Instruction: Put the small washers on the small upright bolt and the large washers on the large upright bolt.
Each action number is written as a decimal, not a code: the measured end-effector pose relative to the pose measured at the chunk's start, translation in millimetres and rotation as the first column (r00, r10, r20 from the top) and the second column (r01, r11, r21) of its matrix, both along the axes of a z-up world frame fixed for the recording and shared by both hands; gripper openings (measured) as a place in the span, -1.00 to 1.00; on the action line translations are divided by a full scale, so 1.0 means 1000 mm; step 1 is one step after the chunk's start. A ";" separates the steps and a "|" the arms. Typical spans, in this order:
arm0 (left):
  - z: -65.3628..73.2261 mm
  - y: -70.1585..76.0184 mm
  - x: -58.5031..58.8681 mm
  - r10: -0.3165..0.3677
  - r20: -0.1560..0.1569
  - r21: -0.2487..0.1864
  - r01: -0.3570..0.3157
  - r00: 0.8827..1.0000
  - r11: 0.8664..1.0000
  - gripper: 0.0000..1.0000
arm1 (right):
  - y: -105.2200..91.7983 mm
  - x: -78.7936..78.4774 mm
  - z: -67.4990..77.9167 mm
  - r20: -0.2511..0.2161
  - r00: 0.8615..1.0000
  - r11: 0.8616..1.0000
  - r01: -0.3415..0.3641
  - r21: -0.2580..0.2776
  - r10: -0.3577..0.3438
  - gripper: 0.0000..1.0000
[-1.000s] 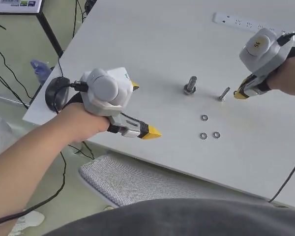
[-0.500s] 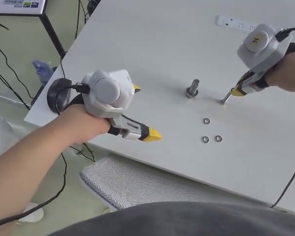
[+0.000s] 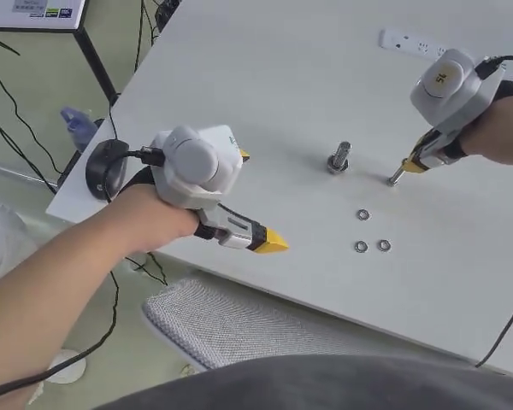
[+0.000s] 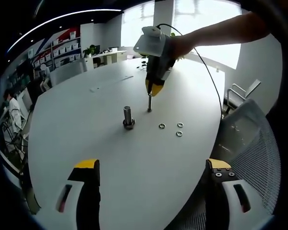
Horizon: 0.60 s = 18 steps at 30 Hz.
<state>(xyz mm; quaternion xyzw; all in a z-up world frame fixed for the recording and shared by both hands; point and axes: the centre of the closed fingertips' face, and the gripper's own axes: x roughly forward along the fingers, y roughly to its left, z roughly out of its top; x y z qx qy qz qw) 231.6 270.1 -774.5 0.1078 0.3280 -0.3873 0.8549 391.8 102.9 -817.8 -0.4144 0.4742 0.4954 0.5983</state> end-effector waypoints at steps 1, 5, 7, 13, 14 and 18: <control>0.000 0.000 0.000 0.000 -0.001 -0.002 0.000 1.000 1.000 0.84 | 0.000 -0.001 0.001 0.000 1.000 1.000 0.002 0.000 -0.002 -0.76; -0.001 -0.001 -0.001 -0.001 -0.004 -0.006 0.001 1.000 1.000 0.88 | 0.001 -0.005 0.001 -0.003 1.000 1.000 0.004 0.004 -0.004 -0.76; -0.001 0.000 -0.002 0.001 -0.006 -0.009 -0.001 1.000 1.000 0.89 | 0.002 -0.003 0.000 -0.002 1.000 1.000 0.003 0.007 -0.003 -0.76; -0.002 0.002 -0.002 0.004 -0.008 -0.008 -0.004 1.000 1.000 0.88 | 0.004 -0.007 0.000 0.000 1.000 1.000 0.002 0.003 -0.002 -0.76; -0.002 0.002 -0.003 0.005 -0.008 -0.009 -0.005 1.000 1.000 0.87 | 0.004 -0.009 0.000 -0.006 1.000 1.000 0.007 0.004 -0.007 -0.76; -0.003 0.003 -0.004 0.004 -0.014 -0.003 -0.004 1.000 1.000 0.85 | 0.003 -0.005 -0.004 -0.003 1.000 1.000 0.003 0.002 -0.003 -0.76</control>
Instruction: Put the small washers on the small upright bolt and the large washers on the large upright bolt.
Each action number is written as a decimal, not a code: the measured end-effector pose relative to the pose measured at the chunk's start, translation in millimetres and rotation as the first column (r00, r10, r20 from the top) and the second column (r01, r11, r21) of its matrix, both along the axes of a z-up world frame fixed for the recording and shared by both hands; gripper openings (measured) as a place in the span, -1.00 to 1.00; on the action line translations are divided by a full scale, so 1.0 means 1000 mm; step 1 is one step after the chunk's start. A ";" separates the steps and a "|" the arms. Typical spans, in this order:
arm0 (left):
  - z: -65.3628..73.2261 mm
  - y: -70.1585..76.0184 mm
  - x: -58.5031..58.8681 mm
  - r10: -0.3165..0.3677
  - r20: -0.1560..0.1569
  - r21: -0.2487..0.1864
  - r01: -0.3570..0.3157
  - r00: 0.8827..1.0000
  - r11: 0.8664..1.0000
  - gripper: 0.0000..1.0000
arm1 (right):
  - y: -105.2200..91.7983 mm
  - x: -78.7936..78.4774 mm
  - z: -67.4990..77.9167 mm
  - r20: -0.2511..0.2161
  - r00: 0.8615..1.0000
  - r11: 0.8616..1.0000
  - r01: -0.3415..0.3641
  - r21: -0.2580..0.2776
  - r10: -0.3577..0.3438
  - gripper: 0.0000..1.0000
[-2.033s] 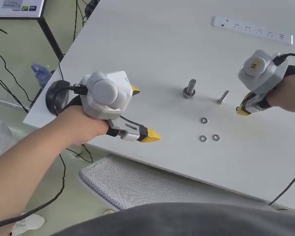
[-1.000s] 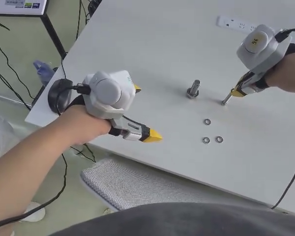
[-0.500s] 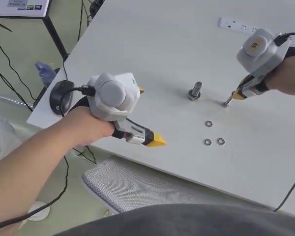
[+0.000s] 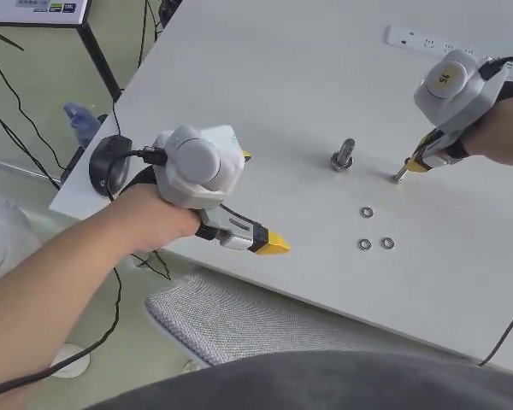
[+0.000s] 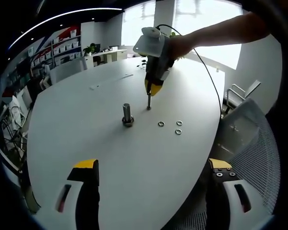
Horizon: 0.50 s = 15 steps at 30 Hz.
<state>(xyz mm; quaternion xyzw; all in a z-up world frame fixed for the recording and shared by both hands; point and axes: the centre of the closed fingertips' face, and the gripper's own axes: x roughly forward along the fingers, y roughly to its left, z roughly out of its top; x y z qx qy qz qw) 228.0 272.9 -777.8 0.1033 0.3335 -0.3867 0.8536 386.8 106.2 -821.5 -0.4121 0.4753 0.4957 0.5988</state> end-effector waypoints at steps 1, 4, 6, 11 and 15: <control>0.000 0.000 0.000 0.001 0.000 -0.001 -0.001 1.000 1.000 0.85 | 0.000 0.001 -0.001 0.000 1.000 1.000 0.001 0.000 -0.001 -0.76; 0.002 0.000 0.001 -0.001 0.008 -0.003 0.001 1.000 1.000 0.84 | -0.002 0.005 -0.005 0.003 1.000 1.000 -0.004 -0.002 0.004 -0.76; 0.001 0.000 0.001 -0.001 0.002 0.001 0.001 1.000 1.000 0.83 | -0.001 0.004 -0.007 -0.001 1.000 1.000 -0.007 -0.004 0.007 -0.76; 0.000 0.000 0.002 -0.001 0.000 -0.003 0.001 1.000 1.000 0.82 | 0.001 0.000 -0.009 -0.003 1.000 1.000 -0.019 -0.010 0.018 -0.76; -0.001 0.000 0.002 -0.003 -0.004 -0.002 0.003 1.000 1.000 0.81 | 0.002 -0.001 -0.011 -0.005 1.000 1.000 -0.026 -0.013 0.026 -0.76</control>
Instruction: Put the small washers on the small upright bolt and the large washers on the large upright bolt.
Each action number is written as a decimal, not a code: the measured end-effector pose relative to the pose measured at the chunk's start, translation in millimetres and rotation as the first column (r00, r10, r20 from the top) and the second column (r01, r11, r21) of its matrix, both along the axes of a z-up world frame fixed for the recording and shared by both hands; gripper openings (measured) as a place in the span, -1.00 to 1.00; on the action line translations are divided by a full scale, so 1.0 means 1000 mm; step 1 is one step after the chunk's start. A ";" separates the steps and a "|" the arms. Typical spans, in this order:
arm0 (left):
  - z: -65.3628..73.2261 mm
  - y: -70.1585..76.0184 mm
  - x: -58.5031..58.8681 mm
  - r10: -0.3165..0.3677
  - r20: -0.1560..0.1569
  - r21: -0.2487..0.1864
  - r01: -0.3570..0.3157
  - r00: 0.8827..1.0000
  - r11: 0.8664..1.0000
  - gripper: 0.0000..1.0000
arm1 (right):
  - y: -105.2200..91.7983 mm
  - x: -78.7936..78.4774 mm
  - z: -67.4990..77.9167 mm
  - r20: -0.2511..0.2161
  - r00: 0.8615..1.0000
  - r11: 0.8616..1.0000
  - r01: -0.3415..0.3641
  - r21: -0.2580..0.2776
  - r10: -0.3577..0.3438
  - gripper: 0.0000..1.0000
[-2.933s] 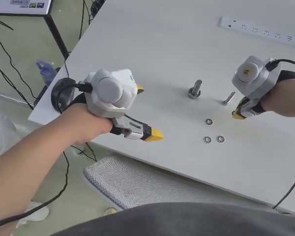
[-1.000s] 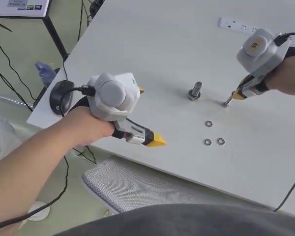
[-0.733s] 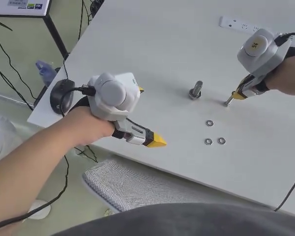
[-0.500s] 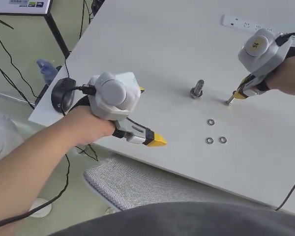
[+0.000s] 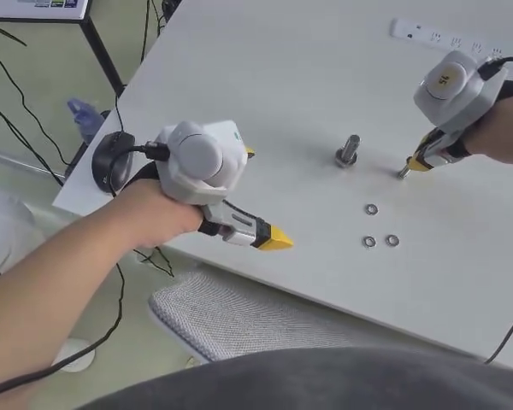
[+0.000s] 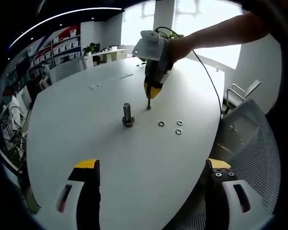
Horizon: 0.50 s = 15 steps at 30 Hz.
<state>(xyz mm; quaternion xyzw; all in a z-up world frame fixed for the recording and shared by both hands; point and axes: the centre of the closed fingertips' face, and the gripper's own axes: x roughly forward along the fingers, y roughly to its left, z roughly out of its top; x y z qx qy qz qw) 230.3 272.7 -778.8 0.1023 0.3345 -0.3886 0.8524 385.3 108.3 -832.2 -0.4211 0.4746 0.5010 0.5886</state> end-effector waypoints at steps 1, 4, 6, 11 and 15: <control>0.000 0.000 0.000 0.001 -0.002 -0.002 -0.001 1.000 1.000 0.81 | 0.000 -0.001 -0.001 -0.001 1.000 1.000 -0.004 -0.003 0.004 -0.76; -0.001 0.000 0.000 -0.001 -0.005 0.001 0.001 1.000 1.000 0.80 | -0.001 -0.003 -0.004 -0.003 1.000 1.000 -0.011 -0.012 0.011 -0.76; -0.002 0.000 0.001 -0.002 -0.006 0.000 0.002 1.000 1.000 0.80 | -0.002 -0.004 -0.006 -0.006 1.000 1.000 -0.012 -0.016 0.012 -0.76; -0.002 0.001 0.002 -0.003 -0.007 0.000 0.003 1.000 1.000 0.79 | -0.001 -0.002 -0.012 -0.006 1.000 1.000 -0.020 -0.023 0.020 -0.76; -0.003 0.001 0.002 -0.004 -0.010 0.000 0.004 1.000 1.000 0.78 | 0.000 -0.005 -0.017 -0.010 1.000 0.999 -0.026 -0.028 0.026 -0.76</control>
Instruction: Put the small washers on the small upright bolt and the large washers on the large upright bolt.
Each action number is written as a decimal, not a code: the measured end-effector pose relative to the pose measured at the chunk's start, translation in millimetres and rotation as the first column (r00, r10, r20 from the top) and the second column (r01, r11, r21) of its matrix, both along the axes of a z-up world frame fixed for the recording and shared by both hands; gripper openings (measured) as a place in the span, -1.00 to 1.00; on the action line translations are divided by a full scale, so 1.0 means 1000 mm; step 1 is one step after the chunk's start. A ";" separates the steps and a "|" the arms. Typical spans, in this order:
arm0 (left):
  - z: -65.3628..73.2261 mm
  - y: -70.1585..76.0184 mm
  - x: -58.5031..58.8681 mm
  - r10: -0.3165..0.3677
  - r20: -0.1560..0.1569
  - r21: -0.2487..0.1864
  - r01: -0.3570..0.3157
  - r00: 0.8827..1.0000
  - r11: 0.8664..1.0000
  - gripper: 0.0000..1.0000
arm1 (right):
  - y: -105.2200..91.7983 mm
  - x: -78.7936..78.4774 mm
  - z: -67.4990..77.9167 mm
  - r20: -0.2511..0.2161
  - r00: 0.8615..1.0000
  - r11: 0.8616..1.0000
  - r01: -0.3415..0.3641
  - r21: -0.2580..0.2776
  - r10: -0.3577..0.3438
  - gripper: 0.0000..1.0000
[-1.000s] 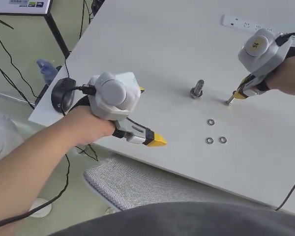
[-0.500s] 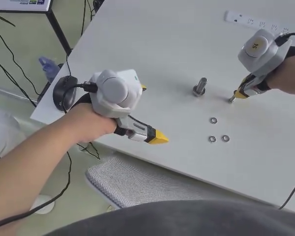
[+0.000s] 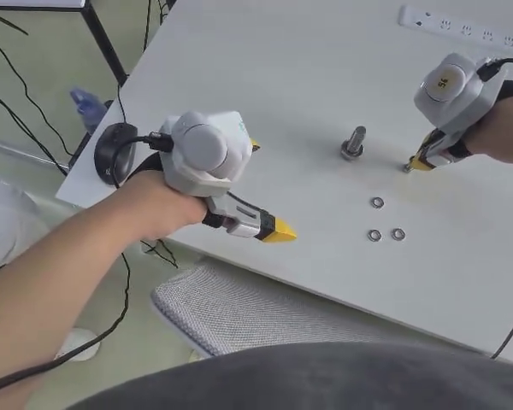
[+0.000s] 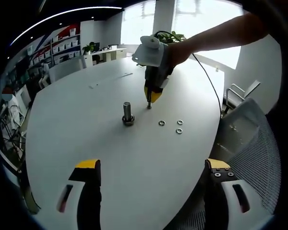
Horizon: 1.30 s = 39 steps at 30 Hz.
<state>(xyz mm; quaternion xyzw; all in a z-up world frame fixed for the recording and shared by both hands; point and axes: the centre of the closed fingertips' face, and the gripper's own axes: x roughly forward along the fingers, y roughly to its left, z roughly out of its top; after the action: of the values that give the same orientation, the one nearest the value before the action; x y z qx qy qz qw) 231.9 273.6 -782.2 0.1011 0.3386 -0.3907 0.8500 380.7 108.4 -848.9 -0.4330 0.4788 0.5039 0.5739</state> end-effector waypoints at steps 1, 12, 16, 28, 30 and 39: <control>0.000 0.000 0.000 0.000 -0.001 0.001 0.000 1.000 1.000 0.78 | 0.000 0.000 -0.001 0.000 1.000 1.000 -0.001 -0.002 0.001 -0.76; -0.003 0.002 -0.001 -0.003 -0.010 0.005 0.003 1.000 1.000 0.75 | 0.000 0.000 -0.015 -0.006 1.000 1.000 -0.006 -0.012 0.006 -0.76; -0.003 0.002 -0.002 -0.002 -0.012 0.006 0.002 1.000 1.000 0.75 | 0.000 -0.002 -0.016 -0.004 1.000 1.000 -0.008 -0.011 0.008 -0.76; -0.002 0.003 -0.002 0.002 -0.011 0.004 -0.002 1.000 1.000 0.74 | -0.001 0.001 -0.022 0.001 1.000 1.000 -0.012 -0.010 0.012 -0.75; -0.002 0.003 -0.002 0.001 -0.011 0.003 -0.001 1.000 1.000 0.74 | 0.000 0.000 -0.021 0.004 1.000 1.000 -0.015 -0.012 0.016 -0.75; -0.001 0.003 -0.002 0.001 -0.012 0.002 -0.001 1.000 1.000 0.72 | 0.001 -0.001 -0.019 -0.010 1.000 1.000 -0.006 -0.004 0.006 -0.74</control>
<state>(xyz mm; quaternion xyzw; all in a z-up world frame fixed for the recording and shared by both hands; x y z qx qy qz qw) 230.0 276.1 -783.3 0.0995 0.3442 -0.3904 0.8481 379.9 109.3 -867.9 -0.4329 0.4813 0.5069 0.5692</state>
